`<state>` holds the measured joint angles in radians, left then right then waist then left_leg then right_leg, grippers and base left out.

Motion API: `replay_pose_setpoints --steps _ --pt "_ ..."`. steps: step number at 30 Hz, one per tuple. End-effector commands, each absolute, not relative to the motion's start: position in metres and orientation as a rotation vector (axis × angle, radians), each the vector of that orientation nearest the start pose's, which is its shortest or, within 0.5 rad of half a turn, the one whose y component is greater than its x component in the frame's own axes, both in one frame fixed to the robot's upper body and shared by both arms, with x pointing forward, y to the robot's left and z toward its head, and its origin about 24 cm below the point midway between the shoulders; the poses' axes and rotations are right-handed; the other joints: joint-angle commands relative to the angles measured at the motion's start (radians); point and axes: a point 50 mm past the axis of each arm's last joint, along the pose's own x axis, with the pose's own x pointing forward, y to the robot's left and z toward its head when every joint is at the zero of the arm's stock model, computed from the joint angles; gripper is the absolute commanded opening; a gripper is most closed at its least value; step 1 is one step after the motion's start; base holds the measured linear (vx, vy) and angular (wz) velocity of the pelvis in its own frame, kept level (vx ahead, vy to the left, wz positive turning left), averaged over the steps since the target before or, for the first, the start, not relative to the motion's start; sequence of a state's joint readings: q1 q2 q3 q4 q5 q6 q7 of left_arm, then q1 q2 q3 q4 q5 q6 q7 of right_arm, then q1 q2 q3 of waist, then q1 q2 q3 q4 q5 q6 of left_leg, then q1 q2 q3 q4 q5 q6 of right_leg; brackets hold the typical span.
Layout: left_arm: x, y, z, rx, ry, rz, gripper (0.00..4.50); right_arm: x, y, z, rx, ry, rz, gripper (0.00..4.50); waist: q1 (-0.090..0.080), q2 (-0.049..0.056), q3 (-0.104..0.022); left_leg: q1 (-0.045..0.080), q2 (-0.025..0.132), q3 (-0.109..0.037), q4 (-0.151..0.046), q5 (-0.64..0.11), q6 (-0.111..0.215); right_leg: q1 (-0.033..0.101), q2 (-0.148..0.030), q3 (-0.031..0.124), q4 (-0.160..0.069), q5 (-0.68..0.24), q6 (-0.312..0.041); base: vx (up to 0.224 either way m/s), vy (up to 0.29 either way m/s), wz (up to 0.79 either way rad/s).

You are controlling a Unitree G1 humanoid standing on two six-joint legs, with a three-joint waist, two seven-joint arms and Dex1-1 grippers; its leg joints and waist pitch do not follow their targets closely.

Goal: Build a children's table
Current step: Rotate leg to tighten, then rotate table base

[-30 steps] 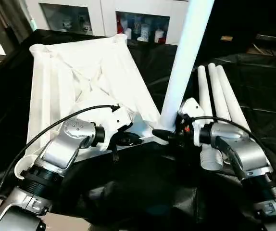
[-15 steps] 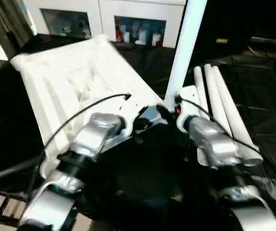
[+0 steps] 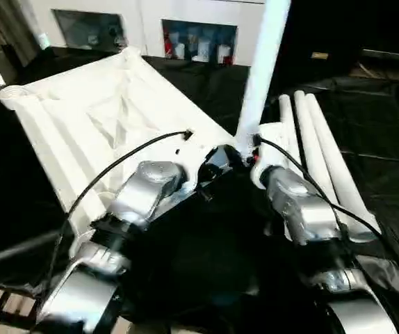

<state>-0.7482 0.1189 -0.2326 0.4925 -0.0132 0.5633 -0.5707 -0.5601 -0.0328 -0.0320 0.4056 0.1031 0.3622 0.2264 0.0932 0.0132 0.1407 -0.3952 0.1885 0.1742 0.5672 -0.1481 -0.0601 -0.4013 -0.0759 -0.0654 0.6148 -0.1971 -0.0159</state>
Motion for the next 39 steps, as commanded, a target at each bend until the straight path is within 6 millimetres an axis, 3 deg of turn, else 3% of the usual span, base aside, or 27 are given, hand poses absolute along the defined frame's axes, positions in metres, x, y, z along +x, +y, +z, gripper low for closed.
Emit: replay_pose_setpoints --steps 1,5,6,7,9,11,15,17,18,20,21,22,23,24,25,26,27,28,29,30,32,33,36,39 --pt "0.362 0.074 0.090 0.240 0.420 -0.693 0.00 0.341 -0.110 0.074 0.066 0.242 0.353 3.76 0.004 0.009 -0.091 0.020 0.033 -0.015 -0.062 -0.161 0.020 0.053 -0.068 0.049 -0.069 -0.056 -0.216 0.000 0.000 0.00" --pt "0.370 0.071 0.095 0.207 0.367 -0.654 0.00 0.333 -0.121 0.082 0.052 0.214 0.329 3.76 0.003 0.005 -0.103 0.011 0.030 -0.019 -0.051 -0.071 0.053 0.065 -0.067 0.046 -0.053 0.108 -0.236 0.000 0.000 0.00" --pt "0.371 0.069 0.097 0.198 0.349 -0.649 0.00 0.331 -0.123 0.083 0.047 0.210 0.327 3.76 0.003 0.010 -0.104 0.012 0.029 -0.017 -0.048 -0.058 0.067 0.063 -0.066 0.045 -0.053 0.141 -0.246 0.000 0.000 0.00" --pt "0.372 0.068 0.097 0.192 0.339 -0.650 0.00 0.330 -0.123 0.083 0.047 0.210 0.327 3.76 0.003 0.014 -0.105 0.013 0.028 -0.017 -0.046 -0.061 0.071 0.062 -0.066 0.045 -0.052 0.145 -0.253 0.000 0.000 0.00" --pt "0.373 0.065 0.101 0.161 0.309 -0.647 0.44 0.329 -0.123 0.084 0.050 0.209 0.327 3.85 0.003 0.009 -0.104 0.013 0.028 -0.015 -0.046 -0.077 0.087 0.065 -0.069 0.045 -0.055 0.127 -0.268 0.000 0.000 0.00" --pt "0.375 0.065 0.108 0.123 0.266 -0.654 0.56 0.328 -0.122 0.083 0.050 0.213 0.325 3.85 0.006 0.013 -0.105 0.013 0.028 -0.014 -0.045 -0.086 0.092 0.064 -0.071 0.046 -0.059 0.093 -0.276 0.000 0.000 0.00" --pt "0.381 0.084 0.119 0.141 0.232 -0.545 1.01 0.330 -0.117 0.082 0.054 0.229 0.329 3.85 0.007 0.015 -0.108 0.014 0.036 -0.017 -0.048 -0.110 0.078 0.062 -0.072 0.044 -0.056 0.044 -0.275 0.000 0.000 0.00" --pt "0.381 0.109 0.126 0.219 0.219 -0.467 1.09 0.330 -0.109 0.081 0.039 0.246 0.371 3.85 0.005 0.014 -0.109 0.015 0.037 -0.018 -0.050 -0.115 0.070 0.061 -0.072 0.044 -0.055 0.025 -0.263 0.000 0.000 0.00" --pt "0.379 0.124 0.130 0.266 0.219 -0.415 1.36 0.330 -0.106 0.080 0.034 0.257 0.380 3.85 0.003 0.015 -0.108 0.017 0.036 -0.016 -0.050 -0.117 0.064 0.057 -0.070 0.044 -0.058 0.011 -0.255 0.000 0.000 0.00" --pt "0.376 0.151 0.135 0.328 0.226 -0.306 1.36 0.331 -0.102 0.077 0.022 0.277 0.384 3.85 0.003 0.021 -0.109 0.019 0.039 -0.016 -0.049 -0.107 0.054 0.055 -0.071 0.045 -0.053 0.013 -0.252 0.000 0.000 0.00" --pt "0.374 0.158 0.135 0.339 0.228 -0.278 1.44 0.331 -0.102 0.077 0.019 0.282 0.383 3.85 0.002 0.013 -0.110 0.016 0.039 -0.016 -0.049 -0.090 0.053 0.056 -0.071 0.045 -0.048 0.020 -0.250 0.000 0.000 0.00" --pt "0.368 0.182 0.138 0.368 0.238 -0.175 1.51 0.332 -0.100 0.074 0.017 0.301 0.381 3.85 0.001 0.010 -0.110 0.018 0.039 -0.014 -0.049 -0.085 0.050 0.053 -0.070 0.045 -0.048 0.017 -0.244 0.000 0.000 0.00" --pt "0.367 0.188 0.138 0.372 0.241 -0.150 1.51 0.333 -0.100 0.073 0.017 0.306 0.381 3.85 0.000 0.013 -0.111 0.016 0.039 -0.016 -0.049 -0.081 0.047 0.055 -0.071 0.044 -0.045 0.017 -0.245 0.000 0.000 0.00" --pt "0.356 0.217 0.139 0.392 0.256 -0.034 1.63 0.334 -0.097 0.069 0.007 0.331 0.389 3.85 0.000 0.019 -0.112 0.020 0.039 -0.015 -0.047 -0.081 0.042 0.050 -0.069 0.044 -0.046 0.011 -0.240 0.000 0.000 0.00" --pt "0.349 0.232 0.138 0.406 0.266 0.031 1.63 0.334 -0.095 0.066 -0.003 0.345 0.393 3.85 -0.004 0.018 -0.111 0.017 0.038 -0.015 -0.048 -0.079 0.040 0.051 -0.067 0.044 -0.046 0.014 -0.239 0.000 0.000 0.00" --pt "0.349 0.232 0.138 0.406 0.266 0.031 1.81 0.334 -0.095 0.066 -0.003 0.345 0.393 3.85 -0.004 0.014 -0.108 0.018 0.037 -0.013 -0.050 -0.084 0.037 0.047 -0.066 0.044 -0.048 0.001 -0.236 0.000 0.000 0.00" --pt "0.341 0.245 0.137 0.416 0.274 0.086 1.87 0.335 -0.093 0.064 -0.012 0.357 0.398 3.85 0.001 0.013 -0.107 0.024 0.037 -0.010 -0.049 -0.097 0.033 0.041 -0.064 0.046 -0.052 -0.019 -0.228 0.000 0.000 0.00" --pt "0.336 0.254 0.137 0.415 0.279 0.121 1.97 0.335 -0.091 0.063 -0.015 0.363 0.402 3.85 0.003 0.016 -0.107 0.022 0.041 -0.013 -0.051 -0.105 0.028 0.043 -0.069 0.046 -0.050 -0.028 -0.228 0.000 0.000 0.00" --pt "0.326 0.268 0.137 0.407 0.284 0.196 1.97 0.335 -0.089 0.061 -0.018 0.373 0.410 3.85 0.003 0.010 -0.106 0.020 0.041 -0.012 -0.053 -0.107 0.025 0.044 -0.067 0.045 -0.050 -0.032 -0.226 0.000 0.000 0.00" --pt "0.318 0.280 0.136 0.400 0.287 0.261 2.08 0.336 -0.086 0.060 -0.018 0.379 0.417 3.85 0.004 0.015 -0.107 0.021 0.040 -0.014 -0.053 -0.113 0.020 0.042 -0.067 0.044 -0.049 -0.034 -0.223 0.000 0.000 0.00" --pt "0.307 0.296 0.135 0.434 0.306 0.345 2.08 0.337 -0.083 0.059 -0.018 0.384 0.423 3.85 0.005 0.014 -0.102 0.021 0.038 -0.014 -0.056 -0.139 0.015 0.038 -0.064 0.045 -0.054 -0.058 -0.211 0.000 0.000 0.00" --pt "0.293 0.313 0.131 0.492 0.352 0.431 2.08 0.340 -0.078 0.058 -0.014 0.386 0.430 3.85 0.008 0.013 -0.101 0.024 0.039 -0.015 -0.060 -0.174 0.003 0.034 -0.063 0.046 -0.057 -0.089 -0.194 0.000 0.000 0.00" --pt "0.280 0.323 0.122 0.514 0.415 0.456 2.08 0.343 -0.074 0.059 -0.007 0.386 0.433 3.85 0.006 0.012 -0.100 0.026 0.039 -0.017 -0.063 -0.209 -0.014 0.031 -0.066 0.047 -0.059 -0.127 -0.182 0.000 0.000 0.00" --pt "0.269 0.317 0.101 0.535 0.533 0.361 2.08 0.345 -0.070 0.061 0.000 0.383 0.440 3.85 0.009 0.013 -0.097 0.028 0.039 -0.018 -0.069 -0.262 -0.032 0.025 -0.065 0.049 -0.066 -0.175 -0.168 0.000 0.000 0.00"
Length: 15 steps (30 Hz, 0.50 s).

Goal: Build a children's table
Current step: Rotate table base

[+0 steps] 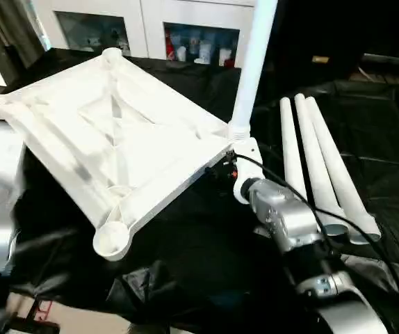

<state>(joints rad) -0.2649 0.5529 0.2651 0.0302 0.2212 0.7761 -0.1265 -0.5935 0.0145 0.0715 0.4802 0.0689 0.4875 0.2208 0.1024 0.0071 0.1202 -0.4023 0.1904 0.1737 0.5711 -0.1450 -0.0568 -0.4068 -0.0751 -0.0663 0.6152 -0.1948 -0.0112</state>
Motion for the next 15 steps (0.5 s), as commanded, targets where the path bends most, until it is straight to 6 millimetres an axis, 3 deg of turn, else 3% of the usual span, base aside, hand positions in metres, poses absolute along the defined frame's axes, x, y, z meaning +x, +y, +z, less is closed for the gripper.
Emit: replay_pose_setpoints --steps 1,3,6,7,9,10,15 --pt "0.268 0.316 0.099 0.532 0.544 0.348 2.08 0.346 -0.069 0.061 0.001 0.383 0.441 3.85 0.000 0.019 -0.077 0.035 0.037 -0.017 -0.073 -0.265 -0.036 0.030 -0.066 0.050 -0.067 -0.177 -0.173 0.000 0.000 0.00" --pt "0.263 0.292 0.087 0.505 0.624 0.145 2.08 0.347 -0.068 0.061 0.001 0.380 0.448 3.85 0.002 0.019 -0.079 0.037 0.039 -0.020 -0.075 -0.291 -0.049 0.028 -0.069 0.051 -0.066 -0.191 -0.174 0.000 0.000 0.00" --pt "0.262 0.283 0.084 0.495 0.637 0.078 2.08 0.347 -0.067 0.061 0.001 0.380 0.451 3.85 0.000 0.021 -0.076 0.039 0.036 -0.018 -0.076 -0.324 -0.057 0.024 -0.065 0.052 -0.069 -0.204 -0.174 0.000 0.000 0.00" --pt "0.261 0.266 0.084 0.468 0.631 -0.043 2.08 0.348 -0.068 0.062 0.002 0.377 0.452 3.85 -0.001 0.017 -0.077 0.035 0.036 -0.020 -0.077 -0.321 -0.056 0.030 -0.067 0.051 -0.070 -0.202 -0.171 0.000 0.000 0.00" --pt "0.259 0.251 0.084 0.434 0.626 -0.155 2.08 0.348 -0.070 0.063 0.001 0.374 0.453 3.85 0.000 0.017 -0.077 0.034 0.035 -0.018 -0.076 -0.307 -0.052 0.029 -0.067 0.051 -0.069 -0.193 -0.174 0.000 0.000 0.00" --pt "0.258 0.238 0.087 0.435 0.599 -0.264 2.08 0.349 -0.072 0.063 0.002 0.371 0.452 3.85 0.001 0.023 -0.077 0.036 0.035 -0.018 -0.075 -0.306 -0.054 0.028 -0.066 0.052 -0.069 -0.189 -0.174 0.000 0.000 0.00" --pt "0.250 0.207 0.088 0.402 0.586 -0.509 2.08 0.347 -0.077 0.066 0.012 0.356 0.450 3.85 0.006 0.021 -0.080 0.033 0.033 -0.017 -0.074 -0.278 -0.056 0.032 -0.061 0.050 -0.062 -0.134 -0.180 0.000 0.000 0.00"
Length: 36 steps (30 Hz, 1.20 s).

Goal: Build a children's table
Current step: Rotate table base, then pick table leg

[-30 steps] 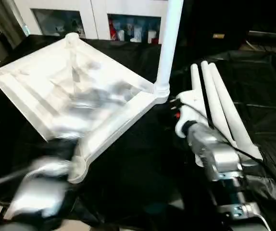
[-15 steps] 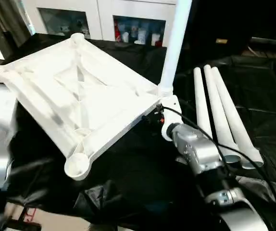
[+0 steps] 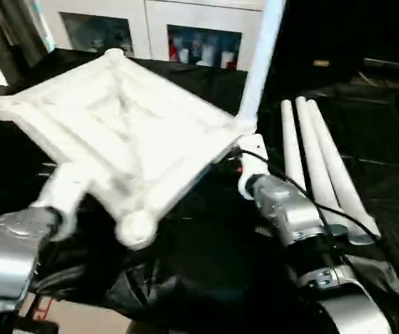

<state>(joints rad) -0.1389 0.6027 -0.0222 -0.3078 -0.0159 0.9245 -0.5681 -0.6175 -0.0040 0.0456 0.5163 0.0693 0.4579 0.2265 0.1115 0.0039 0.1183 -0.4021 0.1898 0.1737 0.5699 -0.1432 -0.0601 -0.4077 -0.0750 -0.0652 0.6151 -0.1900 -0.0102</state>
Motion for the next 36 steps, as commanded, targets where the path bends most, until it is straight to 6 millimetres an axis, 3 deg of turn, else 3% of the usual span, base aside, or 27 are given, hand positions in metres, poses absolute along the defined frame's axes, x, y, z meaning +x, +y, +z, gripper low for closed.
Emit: replay_pose_setpoints --steps 1,7,10,13,14,15,16,20,24,29,31,33,36 --pt "0.251 0.205 0.088 0.404 0.579 -0.524 2.08 0.347 -0.078 0.067 0.012 0.353 0.450 3.85 -0.004 0.026 -0.078 0.033 0.033 -0.015 -0.072 -0.282 -0.053 0.032 -0.060 0.049 -0.062 -0.133 -0.181 0.000 0.000 0.00" --pt "0.260 0.181 0.080 0.398 0.529 -0.602 2.08 0.339 -0.090 0.082 0.017 0.313 0.445 3.85 -0.003 0.020 -0.078 0.034 0.030 -0.012 -0.071 -0.259 -0.047 0.036 -0.056 0.051 -0.067 -0.131 -0.154 0.000 0.000 0.00" --pt "0.265 0.169 0.077 0.375 0.521 -0.633 2.08 0.336 -0.104 0.097 0.026 0.302 0.417 3.85 -0.004 0.026 -0.079 0.037 0.032 -0.015 -0.072 -0.270 -0.058 0.035 -0.056 0.051 -0.067 -0.148 -0.147 0.000 0.000 0.00" --pt "0.267 0.159 0.077 0.364 0.503 -0.675 2.08 0.333 -0.118 0.110 0.028 0.305 0.380 3.85 -0.003 0.026 -0.079 0.037 0.031 -0.015 -0.072 -0.264 -0.060 0.038 -0.054 0.051 -0.068 -0.144 -0.136 0.000 0.000 0.00" --pt "0.267 0.157 0.077 0.361 0.495 -0.685 2.14 0.332 -0.123 0.115 0.049 0.308 0.365 4.02 -0.003 0.023 -0.079 0.033 0.031 -0.016 -0.071 -0.254 -0.062 0.039 -0.055 0.051 -0.066 -0.136 -0.139 0.000 0.000 0.00" --pt "0.267 0.155 0.079 0.360 0.483 -0.708 2.17 0.330 -0.131 0.122 0.083 0.311 0.335 4.12 -0.003 0.030 -0.079 0.035 0.030 -0.016 -0.070 -0.253 -0.062 0.040 -0.055 0.051 -0.066 -0.135 -0.139 0.000 0.000 0.00" --pt "0.267 0.155 0.080 0.360 0.478 -0.717 2.17 0.329 -0.135 0.125 0.086 0.312 0.321 4.19 -0.004 0.028 -0.080 0.035 0.030 -0.016 -0.070 -0.251 -0.063 0.039 -0.053 0.050 -0.067 -0.127 -0.141 0.000 0.000 0.00" --pt "0.264 0.155 0.086 0.356 0.452 -0.770 2.17 0.326 -0.148 0.129 0.061 0.346 0.249 4.42 -0.003 0.031 -0.081 0.033 0.028 -0.015 -0.068 -0.232 -0.067 0.041 -0.055 0.050 -0.065 -0.118 -0.149 0.000 0.000 0.00" --pt "0.259 0.149 0.115 0.239 0.361 -0.915 2.52 0.319 -0.170 0.130 0.061 0.466 0.133 4.50 -0.002 0.030 -0.078 0.036 0.026 -0.012 -0.067 -0.230 -0.079 0.039 -0.053 0.049 -0.062 -0.116 -0.166 0.000 0.000 0.00" --pt "0.259 0.137 0.135 0.229 0.269 -0.991 2.96 0.316 -0.179 0.126 0.082 0.561 0.100 4.50 -0.003 0.028 -0.076 0.034 0.025 -0.013 -0.068 -0.240 -0.081 0.042 -0.056 0.051 -0.067 -0.157 -0.145 0.000 0.000 0.00" --pt "0.255 0.134 0.137 0.217 0.274 -1.037 3.02 0.314 -0.181 0.123 0.075 0.600 0.088 4.50 -0.004 0.024 -0.078 0.033 0.024 -0.012 -0.066 -0.212 -0.079 0.044 -0.055 0.051 -0.066 -0.151 -0.139 0.000 0.000 0.00" --pt "0.251 0.132 0.138 0.208 0.286 -1.067 3.41 0.313 -0.183 0.121 0.068 0.629 0.076 4.50 -0.005 0.025 -0.078 0.033 0.023 -0.011 -0.064 -0.189 -0.080 0.043 -0.053 0.050 -0.063 -0.127 -0.141 0.000 0.000 0.00" --pt "0.248 0.132 0.139 0.214 0.308 -1.094 3.50 0.311 -0.183 0.118 0.084 0.664 0.069 4.50 -0.006 0.026 -0.079 0.032 0.022 -0.011 -0.064 -0.189 -0.081 0.043 -0.053 0.050 -0.063 -0.132 -0.139 0.000 0.000 0.00"
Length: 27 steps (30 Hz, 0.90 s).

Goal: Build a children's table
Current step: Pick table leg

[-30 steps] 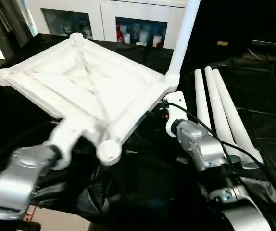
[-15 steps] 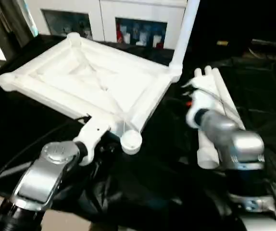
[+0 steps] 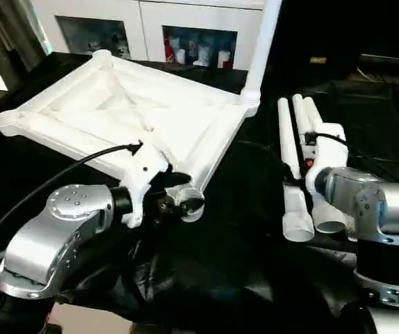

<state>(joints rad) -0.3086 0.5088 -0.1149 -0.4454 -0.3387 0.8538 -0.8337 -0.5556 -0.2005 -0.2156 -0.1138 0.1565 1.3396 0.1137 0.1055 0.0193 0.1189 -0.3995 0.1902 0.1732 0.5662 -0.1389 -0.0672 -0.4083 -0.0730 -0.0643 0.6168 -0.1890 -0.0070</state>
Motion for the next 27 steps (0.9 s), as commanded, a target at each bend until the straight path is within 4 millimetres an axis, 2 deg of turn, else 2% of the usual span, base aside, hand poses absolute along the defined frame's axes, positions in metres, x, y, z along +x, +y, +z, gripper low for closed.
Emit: replay_pose_setpoints --steps 1,5,7,11,12,15,19,20,21,22,23,27 --pt "0.248 0.132 0.139 0.214 0.308 -1.094 3.67 0.311 -0.183 0.118 0.084 0.664 0.069 4.50 0.000 0.011 -0.078 0.030 0.023 -0.011 -0.061 -0.199 -0.075 0.044 -0.055 0.049 -0.065 -0.141 -0.140 0.000 0.000 0.00" --pt "0.249 0.132 0.139 0.223 0.313 -1.091 3.84 0.310 -0.177 0.110 0.135 0.709 0.116 4.50 -0.001 0.011 -0.078 0.032 0.023 -0.011 -0.062 -0.209 -0.078 0.043 -0.055 0.049 -0.067 -0.156 -0.134 0.000 0.000 0.00" --pt "0.249 0.133 0.139 0.227 0.315 -1.088 4.13 0.309 -0.175 0.108 0.143 0.721 0.133 4.50 -0.001 0.012 -0.077 0.033 0.024 -0.012 -0.063 -0.217 -0.083 0.042 -0.055 0.049 -0.068 -0.164 -0.130 0.000 0.000 0.00" --pt "0.249 0.133 0.139 0.235 0.325 -1.089 4.23 0.310 -0.173 0.104 0.145 0.761 0.149 4.50 -0.001 0.011 -0.081 0.033 0.023 -0.012 -0.061 -0.197 -0.086 0.044 -0.054 0.049 -0.064 -0.131 -0.132 0.000 0.000 0.00" --pt "0.250 0.133 0.139 0.237 0.325 -1.090 4.39 0.310 -0.174 0.102 0.143 0.771 0.148 4.50 -0.001 0.009 -0.082 0.032 0.024 -0.011 -0.061 -0.188 -0.085 0.045 -0.054 0.049 -0.062 -0.119 -0.136 0.000 0.000 0.00" --pt "0.251 0.132 0.142 0.247 0.318 -1.095 4.39 0.309 -0.173 0.093 0.107 0.873 0.151 4.50 -0.001 0.005 -0.083 0.032 0.022 -0.010 -0.058 -0.168 -0.085 0.047 -0.053 0.048 -0.060 -0.101 -0.144 0.000 0.000 0.00" --pt "0.253 0.130 0.144 0.258 0.308 -1.103 4.39 0.311 -0.172 0.088 0.090 0.910 0.156 4.50 0.000 0.004 -0.084 0.030 0.023 -0.009 -0.057 -0.168 -0.081 0.049 -0.057 0.050 -0.061 -0.128 -0.139 0.000 0.000 0.00" --pt "0.253 0.130 0.144 0.259 0.308 -1.105 4.47 0.311 -0.172 0.087 0.091 0.911 0.155 4.32 0.000 0.004 -0.083 0.030 0.023 -0.009 -0.057 -0.168 -0.081 0.048 -0.057 0.050 -0.062 -0.130 -0.137 0.000 0.000 0.00" --pt "0.254 0.129 0.145 0.262 0.305 -1.111 4.47 0.313 -0.172 0.086 0.093 0.912 0.155 4.32 0.000 -0.001 -0.085 0.030 0.023 -0.009 -0.057 -0.165 -0.080 0.050 -0.057 0.050 -0.061 -0.133 -0.136 0.000 0.000 0.00" --pt "0.254 0.128 0.145 0.267 0.303 -1.118 4.50 0.313 -0.172 0.086 0.094 0.914 0.155 4.21 0.001 0.001 -0.084 0.030 0.023 -0.009 -0.056 -0.166 -0.081 0.048 -0.057 0.050 -0.061 -0.140 -0.136 0.000 0.000 0.00" --pt "0.255 0.127 0.146 0.271 0.301 -1.123 4.50 0.314 -0.172 0.085 0.097 0.916 0.155 4.11 0.000 -0.003 -0.086 0.030 0.023 -0.008 -0.056 -0.168 -0.081 0.049 -0.057 0.050 -0.062 -0.145 -0.136 0.000 0.000 0.00" --pt "0.256 0.125 0.148 0.290 0.294 -1.143 4.50 0.317 -0.173 0.084 0.103 0.926 0.158 3.69 0.002 -0.005 -0.087 0.031 0.022 -0.008 -0.056 -0.193 -0.084 0.047 -0.059 0.051 -0.066 -0.206 -0.123 0.000 0.000 0.00"
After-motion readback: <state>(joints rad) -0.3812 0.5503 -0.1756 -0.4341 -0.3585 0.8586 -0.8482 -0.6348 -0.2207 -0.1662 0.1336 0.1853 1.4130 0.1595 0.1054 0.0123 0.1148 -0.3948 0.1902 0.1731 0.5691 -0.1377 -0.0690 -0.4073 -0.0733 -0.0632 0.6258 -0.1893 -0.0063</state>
